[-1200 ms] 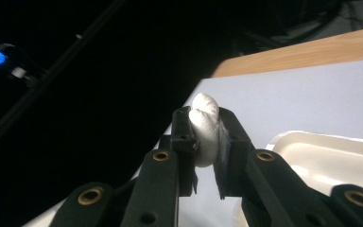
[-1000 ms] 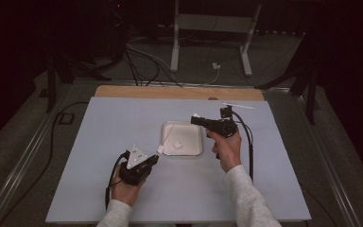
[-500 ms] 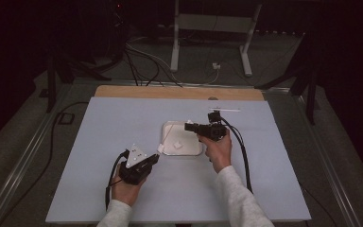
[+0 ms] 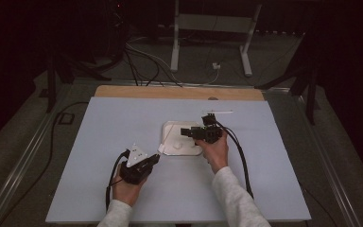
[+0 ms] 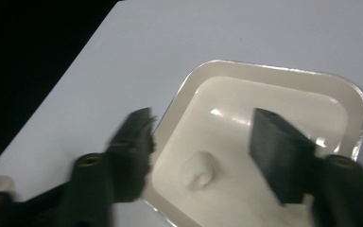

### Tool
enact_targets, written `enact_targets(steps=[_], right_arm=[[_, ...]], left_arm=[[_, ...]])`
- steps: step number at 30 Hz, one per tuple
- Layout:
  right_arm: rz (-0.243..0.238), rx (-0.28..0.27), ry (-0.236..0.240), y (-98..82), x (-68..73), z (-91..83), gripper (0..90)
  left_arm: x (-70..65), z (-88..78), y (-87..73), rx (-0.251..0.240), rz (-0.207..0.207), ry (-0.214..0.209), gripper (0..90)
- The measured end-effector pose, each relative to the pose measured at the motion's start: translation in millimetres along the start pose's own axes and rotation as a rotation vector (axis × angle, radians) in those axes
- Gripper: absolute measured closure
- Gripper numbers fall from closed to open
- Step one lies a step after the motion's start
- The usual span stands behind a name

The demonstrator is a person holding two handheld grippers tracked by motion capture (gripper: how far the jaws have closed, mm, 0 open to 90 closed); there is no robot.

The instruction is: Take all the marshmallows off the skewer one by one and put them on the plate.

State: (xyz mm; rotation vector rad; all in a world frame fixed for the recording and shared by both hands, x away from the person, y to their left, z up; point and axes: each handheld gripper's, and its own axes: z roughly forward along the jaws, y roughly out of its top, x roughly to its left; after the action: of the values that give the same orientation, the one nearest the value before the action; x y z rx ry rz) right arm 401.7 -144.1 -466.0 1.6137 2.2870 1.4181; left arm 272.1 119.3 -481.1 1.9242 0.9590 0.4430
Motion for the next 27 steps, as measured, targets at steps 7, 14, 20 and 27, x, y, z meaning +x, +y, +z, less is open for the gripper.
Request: enact_targets(steps=[7, 14, 20, 27], right_arm=[[-0.008, -0.032, 0.049, 1.2, 5.2, -7.2, 19.9], [-0.030, -0.035, 0.091, 0.5, 12.4, -13.1, 9.6], [-0.070, -0.033, 0.138, -2.6, 22.9, -15.1, 0.8], [-0.076, -0.046, 0.179, -5.1, 31.1, -17.8, 0.0]], left_arm=[[0.4, 0.2, 0.2, -0.002, -0.006, 0.000, 90.0], [0.1, 0.2, 0.6, -0.004, -0.005, 0.003, 90.0], [-0.3, 0.1, 1.0, -0.005, -0.006, 0.004, 90.0], [-0.1, -0.4, 1.5, -0.011, -0.012, 0.000, 90.0]])
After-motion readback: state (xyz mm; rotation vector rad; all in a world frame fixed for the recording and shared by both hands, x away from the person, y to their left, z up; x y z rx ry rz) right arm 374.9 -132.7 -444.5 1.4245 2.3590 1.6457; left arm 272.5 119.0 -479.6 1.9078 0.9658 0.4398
